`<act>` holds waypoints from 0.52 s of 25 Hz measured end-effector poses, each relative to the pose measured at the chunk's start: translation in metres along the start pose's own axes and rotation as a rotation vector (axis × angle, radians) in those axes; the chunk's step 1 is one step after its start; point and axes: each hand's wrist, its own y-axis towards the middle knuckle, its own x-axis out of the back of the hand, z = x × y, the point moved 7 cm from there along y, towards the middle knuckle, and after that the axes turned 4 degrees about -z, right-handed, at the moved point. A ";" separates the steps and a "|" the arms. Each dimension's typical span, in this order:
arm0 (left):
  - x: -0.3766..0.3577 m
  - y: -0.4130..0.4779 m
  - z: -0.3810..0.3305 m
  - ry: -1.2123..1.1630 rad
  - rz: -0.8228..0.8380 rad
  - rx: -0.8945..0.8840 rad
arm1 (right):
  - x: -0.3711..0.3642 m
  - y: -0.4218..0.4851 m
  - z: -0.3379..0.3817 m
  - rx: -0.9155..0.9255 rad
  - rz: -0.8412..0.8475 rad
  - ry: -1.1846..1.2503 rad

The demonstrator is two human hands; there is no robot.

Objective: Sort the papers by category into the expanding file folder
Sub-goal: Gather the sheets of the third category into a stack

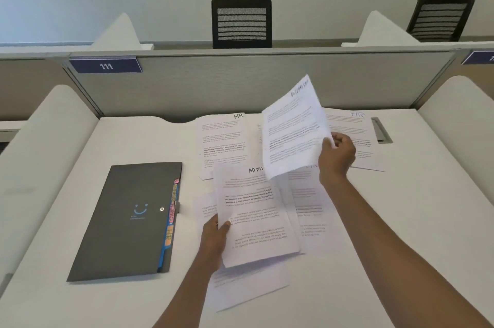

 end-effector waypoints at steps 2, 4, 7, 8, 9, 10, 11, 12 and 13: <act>0.004 -0.012 0.001 -0.012 -0.001 0.007 | 0.016 -0.023 -0.034 -0.100 0.070 -0.001; 0.007 -0.022 0.003 -0.029 -0.005 0.034 | 0.028 -0.055 -0.075 -0.196 0.142 -0.012; 0.012 -0.033 0.011 -0.036 0.012 0.077 | 0.041 -0.110 -0.131 -0.334 0.222 -0.021; 0.013 -0.036 0.013 -0.042 0.016 0.086 | 0.044 -0.127 -0.144 -0.370 0.244 -0.025; 0.015 -0.039 0.015 -0.054 0.007 0.096 | 0.047 -0.142 -0.154 -0.398 0.260 -0.033; 0.016 -0.044 0.014 -0.077 -0.010 0.110 | 0.049 -0.155 -0.161 -0.413 0.270 -0.047; 0.015 -0.047 0.014 -0.121 -0.025 0.128 | 0.051 -0.166 -0.165 -0.414 0.275 -0.067; 0.014 -0.051 0.014 -0.160 -0.029 0.143 | 0.054 -0.174 -0.167 -0.405 0.275 -0.091; 0.013 -0.054 0.013 -0.176 -0.025 0.150 | 0.055 -0.181 -0.168 -0.389 0.274 -0.112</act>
